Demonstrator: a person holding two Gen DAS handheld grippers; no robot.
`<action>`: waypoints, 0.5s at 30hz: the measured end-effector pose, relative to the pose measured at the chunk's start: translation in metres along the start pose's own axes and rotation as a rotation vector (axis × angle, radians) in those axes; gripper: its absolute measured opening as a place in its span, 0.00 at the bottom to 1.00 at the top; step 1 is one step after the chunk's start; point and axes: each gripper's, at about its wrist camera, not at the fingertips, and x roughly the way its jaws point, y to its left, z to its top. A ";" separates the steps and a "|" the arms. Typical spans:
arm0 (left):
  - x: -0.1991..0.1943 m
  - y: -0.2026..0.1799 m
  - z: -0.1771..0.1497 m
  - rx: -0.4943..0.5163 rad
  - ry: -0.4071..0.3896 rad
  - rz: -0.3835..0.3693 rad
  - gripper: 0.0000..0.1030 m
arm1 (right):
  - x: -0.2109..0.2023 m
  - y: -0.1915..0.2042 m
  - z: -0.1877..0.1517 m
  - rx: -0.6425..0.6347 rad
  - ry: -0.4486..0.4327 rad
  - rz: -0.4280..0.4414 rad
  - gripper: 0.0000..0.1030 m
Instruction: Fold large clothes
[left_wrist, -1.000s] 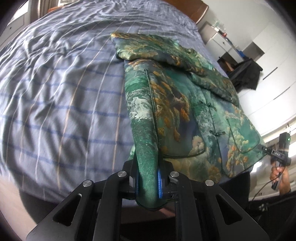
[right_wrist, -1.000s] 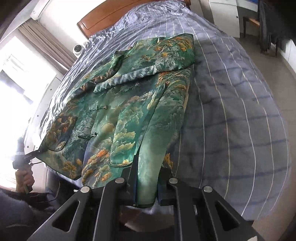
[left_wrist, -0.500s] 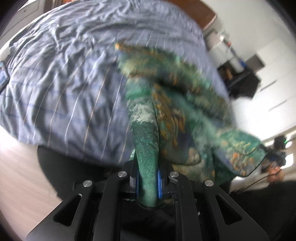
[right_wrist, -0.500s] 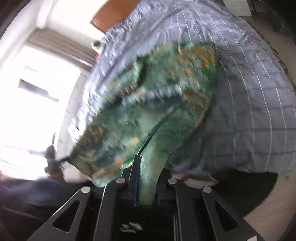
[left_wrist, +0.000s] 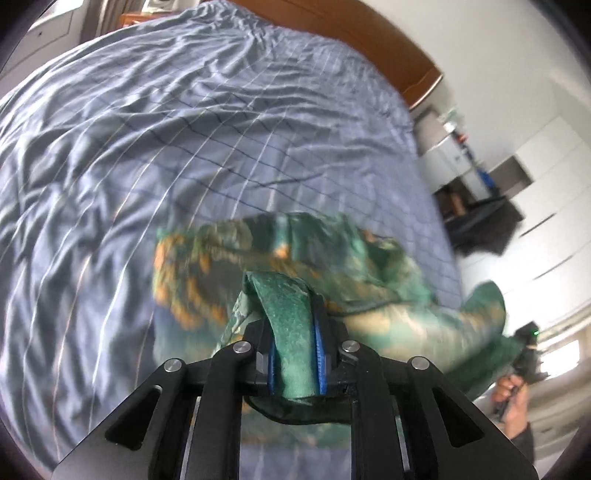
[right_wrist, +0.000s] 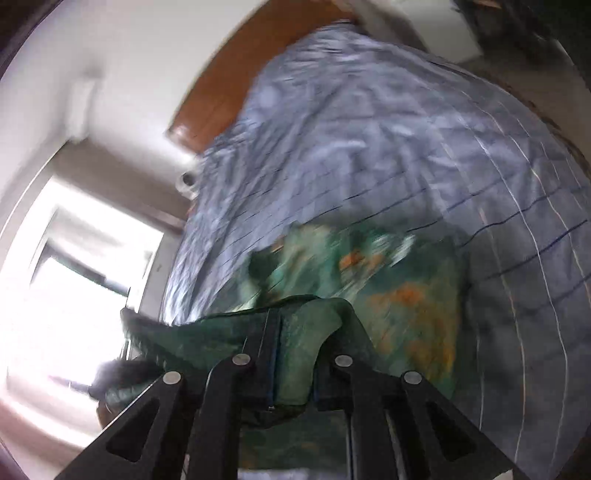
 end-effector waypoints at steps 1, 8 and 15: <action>0.016 0.001 0.005 0.000 0.015 0.021 0.20 | 0.014 -0.016 0.007 0.039 -0.001 -0.004 0.13; 0.027 0.002 0.023 -0.045 0.048 -0.046 0.79 | 0.065 -0.078 0.007 0.322 0.005 0.098 0.61; -0.007 0.004 0.019 0.132 0.014 -0.102 0.94 | 0.028 -0.046 0.031 0.208 -0.081 0.155 0.85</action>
